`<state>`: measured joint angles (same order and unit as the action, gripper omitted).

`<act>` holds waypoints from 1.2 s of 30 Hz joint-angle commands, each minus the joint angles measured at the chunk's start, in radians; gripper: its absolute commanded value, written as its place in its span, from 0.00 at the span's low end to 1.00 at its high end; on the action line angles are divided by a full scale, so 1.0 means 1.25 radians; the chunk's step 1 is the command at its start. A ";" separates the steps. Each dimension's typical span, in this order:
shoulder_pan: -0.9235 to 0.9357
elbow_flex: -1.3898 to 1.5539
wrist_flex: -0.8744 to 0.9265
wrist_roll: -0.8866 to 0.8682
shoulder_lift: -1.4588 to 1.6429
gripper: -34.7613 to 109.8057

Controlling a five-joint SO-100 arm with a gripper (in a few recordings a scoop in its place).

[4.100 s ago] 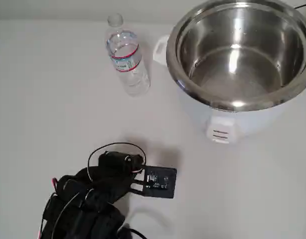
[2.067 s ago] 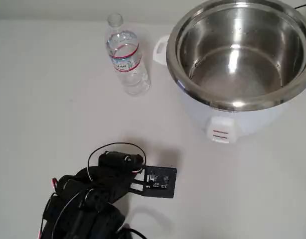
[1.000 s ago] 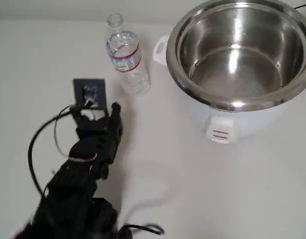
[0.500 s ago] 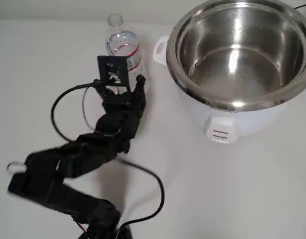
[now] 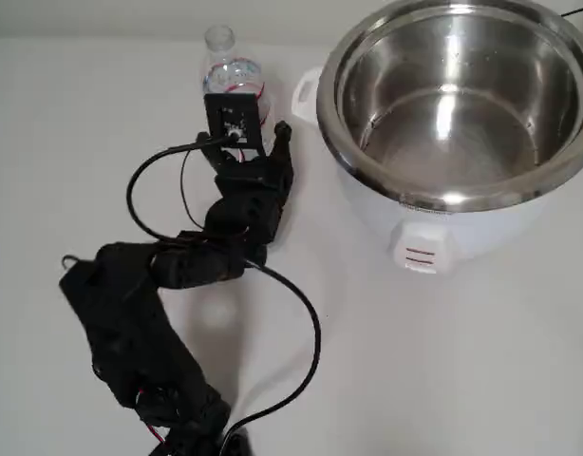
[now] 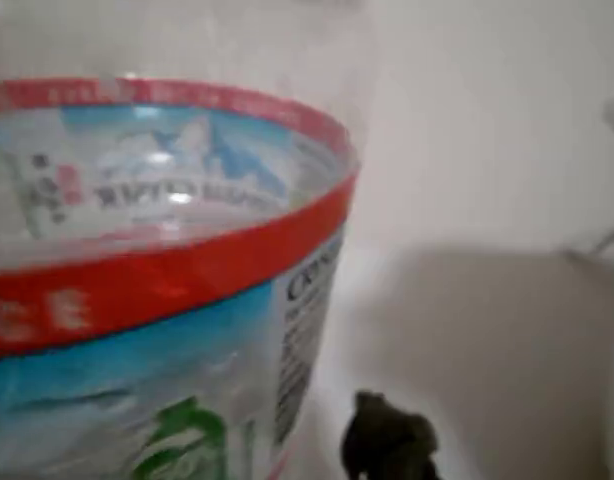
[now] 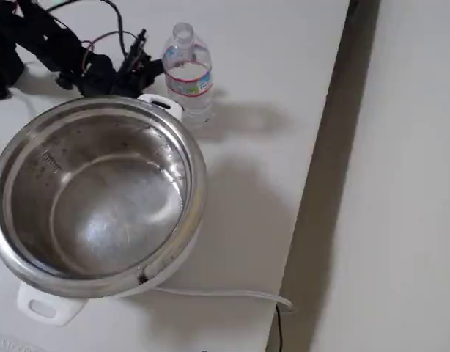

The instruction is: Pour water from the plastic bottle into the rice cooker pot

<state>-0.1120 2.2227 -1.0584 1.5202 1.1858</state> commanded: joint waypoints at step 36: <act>-0.059 -0.140 0.136 -0.113 0.263 0.32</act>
<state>-0.1687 2.0509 -0.9910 1.4251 1.1796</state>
